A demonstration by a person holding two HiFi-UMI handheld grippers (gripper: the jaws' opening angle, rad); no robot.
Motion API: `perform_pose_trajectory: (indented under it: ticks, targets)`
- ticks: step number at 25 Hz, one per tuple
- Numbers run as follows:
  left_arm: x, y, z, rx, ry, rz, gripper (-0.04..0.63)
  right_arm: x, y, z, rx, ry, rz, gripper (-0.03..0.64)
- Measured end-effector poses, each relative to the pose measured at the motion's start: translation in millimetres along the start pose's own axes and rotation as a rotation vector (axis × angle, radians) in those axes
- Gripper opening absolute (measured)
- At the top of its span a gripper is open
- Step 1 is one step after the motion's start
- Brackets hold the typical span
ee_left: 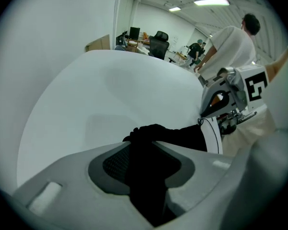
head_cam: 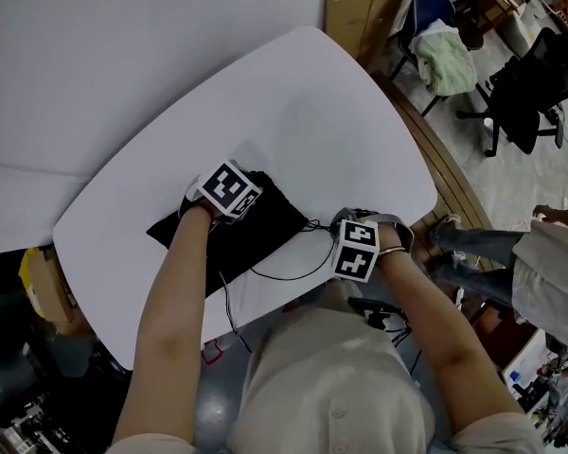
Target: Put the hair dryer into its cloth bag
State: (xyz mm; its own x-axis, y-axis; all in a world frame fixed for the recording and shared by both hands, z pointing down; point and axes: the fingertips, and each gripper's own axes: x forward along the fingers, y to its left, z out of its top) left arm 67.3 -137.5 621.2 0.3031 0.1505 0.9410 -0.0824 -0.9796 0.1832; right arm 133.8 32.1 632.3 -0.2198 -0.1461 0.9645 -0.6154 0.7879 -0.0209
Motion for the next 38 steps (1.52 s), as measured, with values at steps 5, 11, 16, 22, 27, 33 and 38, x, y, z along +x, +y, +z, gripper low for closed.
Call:
perform_pose_trajectory:
  ticks: [5, 11, 16, 22, 27, 33, 38]
  targets:
    - [-6.5, 3.7, 0.8, -0.055, -0.030, 0.025, 0.067, -6.8, 0.6, -6.3, 0.064, 0.008, 0.028, 0.018]
    - [-15.3, 9.5, -2.5, -0.085, -0.055, 0.101, 0.031, -22.2, -10.6, -21.5, 0.156, -0.014, 0.023, 0.017]
    - [-25.6, 15.4, -13.1, -0.121, -0.068, 0.140, 0.032, -28.0, -14.9, -27.3, 0.154, 0.017, 0.001, 0.015]
    - [-36.7, 13.7, -2.3, -0.151, -0.168, 0.189, 0.034, -24.5, -15.1, -28.7, 0.170, 0.003, 0.018, 0.018]
    - [-62.5, 5.4, -3.0, -0.257, -0.283, 0.198, 0.111, -23.2, -21.6, -26.3, 0.361, -0.138, 0.074, 0.053]
    - [-95.1, -5.3, -14.4, -0.384, -0.410, 0.226, 0.129, -37.6, -23.8, -8.5, 0.483, -0.296, 0.102, 0.114]
    - [-120.9, -21.8, -30.3, -0.460, -0.490, 0.275, 0.129, -63.1, -29.6, 20.3, 0.495, -0.432, 0.062, 0.103]
